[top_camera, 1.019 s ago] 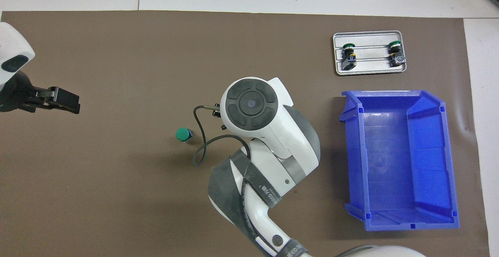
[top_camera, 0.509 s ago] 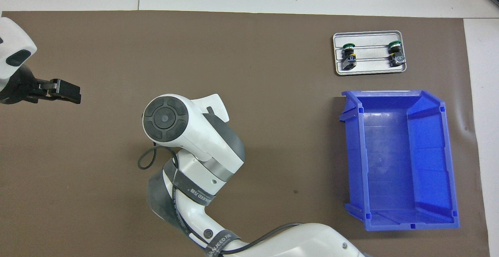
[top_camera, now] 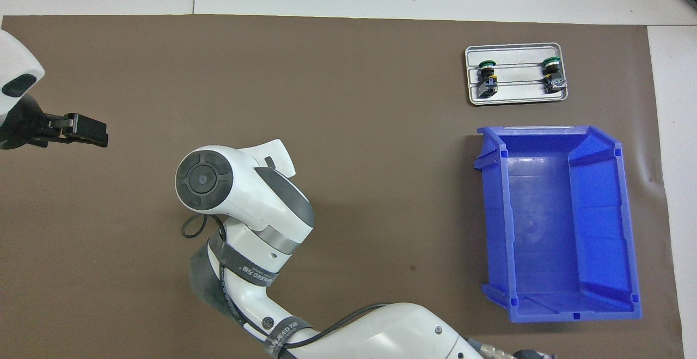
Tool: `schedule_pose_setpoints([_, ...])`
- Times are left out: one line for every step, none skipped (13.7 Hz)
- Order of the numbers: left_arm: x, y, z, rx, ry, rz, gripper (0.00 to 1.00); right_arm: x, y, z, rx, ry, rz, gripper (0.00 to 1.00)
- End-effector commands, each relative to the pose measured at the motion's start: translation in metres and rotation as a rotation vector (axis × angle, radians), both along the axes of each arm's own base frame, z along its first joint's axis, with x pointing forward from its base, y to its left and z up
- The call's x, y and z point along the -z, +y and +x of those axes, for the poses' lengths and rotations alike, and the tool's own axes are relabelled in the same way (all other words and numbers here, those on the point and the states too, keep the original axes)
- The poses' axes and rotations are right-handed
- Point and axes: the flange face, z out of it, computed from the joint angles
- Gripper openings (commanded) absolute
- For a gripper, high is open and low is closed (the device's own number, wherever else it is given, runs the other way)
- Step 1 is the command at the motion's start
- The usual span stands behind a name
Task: Place and press button with both arms
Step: 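Reach the right gripper to the green item and grasp it, then carry the green item with the right gripper over the blue bin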
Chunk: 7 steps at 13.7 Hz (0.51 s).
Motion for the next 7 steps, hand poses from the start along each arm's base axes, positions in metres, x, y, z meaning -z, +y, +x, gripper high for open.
schedule_pose_setpoints([-0.001, 0.007, -0.006, -0.014, -0.023, 0.016, 1.00, 0.020, 0.014, -0.007, -0.019, -0.028, -0.025, 0.90])
schedule_pose_setpoints([0.000, 0.007, -0.006, -0.014, -0.022, 0.016, 1.00, 0.022, 0.015, -0.009, -0.023, -0.028, -0.030, 0.90])
schedule_pose_setpoints([0.000, 0.007, -0.006, -0.015, -0.022, 0.016, 1.00, 0.024, 0.015, -0.009, -0.026, -0.033, -0.039, 0.89])
schedule_pose_setpoints([0.000, 0.007, -0.006, -0.022, -0.022, 0.016, 1.00, 0.031, 0.015, -0.010, -0.030, -0.033, -0.046, 0.88])
schedule_pose_setpoints([0.000, 0.007, -0.006, -0.028, -0.022, 0.016, 1.00, 0.035, 0.016, -0.009, -0.032, -0.036, -0.047, 0.86])
schedule_pose_setpoints([0.000, 0.007, -0.006, -0.031, -0.022, 0.016, 1.00, 0.036, 0.016, -0.009, -0.034, -0.036, -0.047, 0.85])
schedule_pose_setpoints([0.000, 0.007, -0.006, -0.031, -0.022, 0.016, 1.00, 0.034, 0.017, -0.009, -0.035, -0.043, -0.038, 0.84])
